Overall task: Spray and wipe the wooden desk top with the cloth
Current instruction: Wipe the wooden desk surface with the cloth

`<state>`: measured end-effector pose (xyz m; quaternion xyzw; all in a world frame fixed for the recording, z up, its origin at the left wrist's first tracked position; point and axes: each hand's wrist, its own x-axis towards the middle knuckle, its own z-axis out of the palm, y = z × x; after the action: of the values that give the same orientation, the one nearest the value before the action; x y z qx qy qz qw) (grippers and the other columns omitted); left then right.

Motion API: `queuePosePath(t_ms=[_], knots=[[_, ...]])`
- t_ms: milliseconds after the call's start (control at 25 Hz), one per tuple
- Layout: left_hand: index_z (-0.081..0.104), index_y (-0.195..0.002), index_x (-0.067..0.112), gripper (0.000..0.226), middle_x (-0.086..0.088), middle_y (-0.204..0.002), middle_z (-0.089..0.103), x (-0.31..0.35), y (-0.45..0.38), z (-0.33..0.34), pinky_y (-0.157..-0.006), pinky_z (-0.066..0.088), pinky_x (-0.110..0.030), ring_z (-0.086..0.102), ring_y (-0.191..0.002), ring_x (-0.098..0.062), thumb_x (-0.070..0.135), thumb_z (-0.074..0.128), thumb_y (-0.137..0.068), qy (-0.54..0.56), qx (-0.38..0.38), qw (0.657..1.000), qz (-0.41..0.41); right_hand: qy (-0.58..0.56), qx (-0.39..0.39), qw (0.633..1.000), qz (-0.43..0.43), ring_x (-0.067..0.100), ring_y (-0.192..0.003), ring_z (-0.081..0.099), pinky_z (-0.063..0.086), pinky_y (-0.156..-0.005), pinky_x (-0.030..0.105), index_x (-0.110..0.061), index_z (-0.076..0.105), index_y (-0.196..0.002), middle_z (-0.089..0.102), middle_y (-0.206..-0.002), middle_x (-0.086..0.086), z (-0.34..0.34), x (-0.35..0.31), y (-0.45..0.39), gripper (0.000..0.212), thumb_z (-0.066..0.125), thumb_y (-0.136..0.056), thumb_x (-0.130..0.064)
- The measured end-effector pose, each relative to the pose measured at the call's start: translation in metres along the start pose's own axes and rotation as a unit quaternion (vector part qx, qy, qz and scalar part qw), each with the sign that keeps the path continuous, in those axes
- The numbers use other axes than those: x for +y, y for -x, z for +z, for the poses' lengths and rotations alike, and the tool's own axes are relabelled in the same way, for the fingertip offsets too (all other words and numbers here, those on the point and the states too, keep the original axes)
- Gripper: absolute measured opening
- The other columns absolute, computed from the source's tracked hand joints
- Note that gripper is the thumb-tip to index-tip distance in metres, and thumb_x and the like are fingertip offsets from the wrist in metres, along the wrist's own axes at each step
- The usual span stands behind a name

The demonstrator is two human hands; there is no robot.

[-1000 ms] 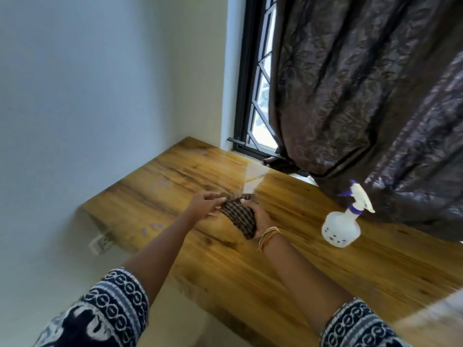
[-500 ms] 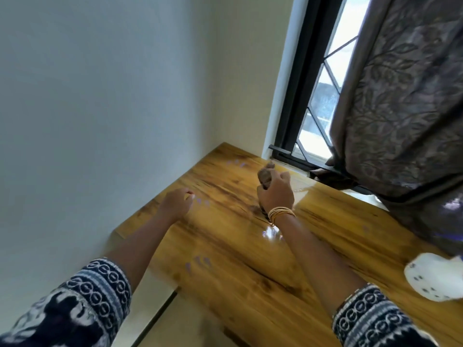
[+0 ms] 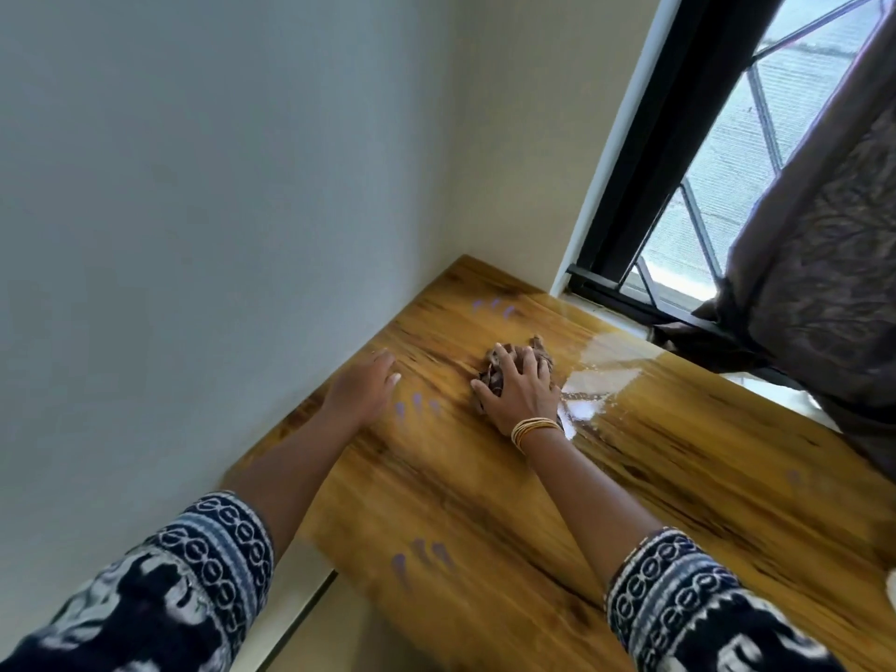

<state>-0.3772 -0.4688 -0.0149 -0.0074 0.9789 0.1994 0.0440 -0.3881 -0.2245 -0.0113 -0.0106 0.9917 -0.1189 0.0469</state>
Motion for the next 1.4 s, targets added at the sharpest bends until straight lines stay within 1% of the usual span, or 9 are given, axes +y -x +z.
queuePosePath(t_ms=[240,440,600,760,840,920,1040,1280,1400], knots=[[0.047,-0.142,0.012,0.044,-0.007,-0.155,0.036,0.008,-0.040,0.010,-0.115,0.030,-0.040,0.029,-0.145,-0.023,0.028,0.045,-0.100,-0.005,0.009,0.997,0.074,0.089,0.061,0.992,-0.069,0.039,-0.138,0.037,0.034,-0.108,0.052,-0.034,0.044,-0.145,0.040,-0.153,0.013,0.025,0.014,-0.011,0.065,0.022,-0.094,-0.067],[0.032,-0.150,0.012,0.058,-0.004,-0.160,0.022,0.020,-0.079,0.017,-0.119,0.022,-0.040,0.019,-0.148,-0.022,0.039,0.043,-0.100,-0.042,0.001,0.994,0.103,0.080,0.047,0.986,-0.135,0.029,-0.145,0.030,0.027,-0.117,0.046,-0.040,0.038,-0.147,0.035,-0.157,0.003,0.013,0.053,-0.059,0.061,0.020,-0.095,-0.066],[0.029,-0.152,0.017,0.064,-0.002,-0.161,0.022,0.009,-0.094,0.026,-0.120,0.020,-0.040,0.019,-0.148,-0.020,0.051,0.028,-0.098,-0.075,0.014,0.989,0.128,0.068,0.099,0.992,0.037,0.031,-0.144,0.029,0.026,-0.118,0.046,-0.036,0.040,-0.146,0.034,-0.157,0.007,0.003,0.074,-0.102,0.059,0.027,-0.096,-0.064],[0.030,-0.152,0.021,0.062,0.002,-0.160,0.024,0.003,-0.100,0.032,-0.119,0.022,-0.039,0.020,-0.148,-0.016,0.050,0.025,-0.097,-0.067,0.041,0.988,0.134,0.026,0.116,0.954,0.274,0.036,-0.144,0.026,0.021,-0.117,0.050,-0.027,0.038,-0.148,0.030,-0.157,0.014,0.009,0.028,-0.137,0.060,0.031,-0.096,-0.055],[0.031,-0.152,0.022,0.061,0.003,-0.160,0.025,0.001,-0.102,0.035,-0.118,0.022,-0.038,0.021,-0.148,-0.015,0.049,0.027,-0.097,-0.063,0.050,0.987,0.137,0.002,0.099,0.976,0.192,0.036,-0.144,0.025,0.021,-0.117,0.049,-0.025,0.039,-0.147,0.030,-0.157,0.015,0.017,-0.013,-0.150,0.059,0.031,-0.096,-0.053],[0.035,-0.150,0.020,0.063,0.002,-0.158,0.029,-0.001,-0.105,0.036,-0.117,0.025,-0.038,0.025,-0.146,-0.016,0.049,0.028,-0.095,-0.061,0.058,0.987,0.139,0.018,0.085,0.996,0.001,0.035,-0.141,0.032,0.025,-0.116,0.047,-0.025,0.044,-0.144,0.039,-0.152,0.014,0.032,-0.050,-0.154,0.056,0.033,-0.097,-0.054],[0.035,-0.150,0.018,0.066,0.001,-0.158,0.030,0.000,-0.105,0.036,-0.118,0.025,-0.037,0.026,-0.146,-0.016,0.051,0.028,-0.094,-0.058,0.057,0.987,0.140,0.043,0.049,0.973,-0.220,0.030,-0.137,0.041,0.030,-0.112,0.043,-0.028,0.052,-0.140,0.049,-0.147,0.007,0.027,-0.049,-0.172,0.049,0.040,-0.098,-0.050],[0.025,-0.154,0.024,0.064,0.008,-0.161,0.020,-0.001,-0.103,0.037,-0.120,0.015,-0.032,0.015,-0.148,-0.009,0.051,0.028,-0.096,-0.049,0.050,0.989,0.129,0.043,0.072,0.994,-0.063,0.029,-0.137,0.039,0.030,-0.115,0.042,-0.028,0.045,-0.145,0.044,-0.150,0.006,0.004,0.007,-0.217,0.050,0.038,-0.100,-0.050],[0.027,-0.153,0.022,0.064,0.006,-0.160,0.023,-0.001,-0.105,0.037,-0.120,0.015,-0.032,0.018,-0.148,-0.011,0.051,0.027,-0.095,-0.055,0.053,0.988,0.132,0.021,0.066,0.976,-0.206,0.029,-0.136,0.043,0.033,-0.111,0.041,-0.028,0.051,-0.140,0.049,-0.145,0.008,0.021,-0.033,-0.196,0.051,0.036,-0.097,-0.050]])
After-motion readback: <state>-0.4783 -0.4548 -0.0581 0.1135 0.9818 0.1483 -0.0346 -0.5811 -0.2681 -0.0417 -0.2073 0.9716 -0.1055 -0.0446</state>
